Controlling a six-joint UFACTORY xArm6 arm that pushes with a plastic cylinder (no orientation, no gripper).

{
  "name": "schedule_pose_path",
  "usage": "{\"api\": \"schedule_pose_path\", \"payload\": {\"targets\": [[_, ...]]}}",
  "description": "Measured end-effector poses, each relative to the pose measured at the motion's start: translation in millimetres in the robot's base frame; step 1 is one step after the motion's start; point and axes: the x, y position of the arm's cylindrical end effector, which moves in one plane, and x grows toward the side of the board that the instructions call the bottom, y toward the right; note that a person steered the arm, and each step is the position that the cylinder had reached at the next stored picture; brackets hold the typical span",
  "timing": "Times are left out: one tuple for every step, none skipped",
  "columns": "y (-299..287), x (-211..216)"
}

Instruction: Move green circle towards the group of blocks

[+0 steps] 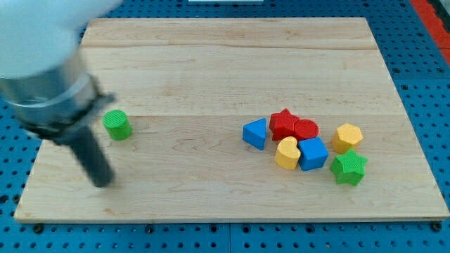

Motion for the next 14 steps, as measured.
{"api": "schedule_pose_path", "payload": {"targets": [[-59, -43], [-69, -89], [-21, -93], [56, -93], [71, -93], [71, -93], [100, -92], [145, -84], [139, -72], [159, -66], [189, -56], [142, -56], [110, -48], [153, -40]]}}
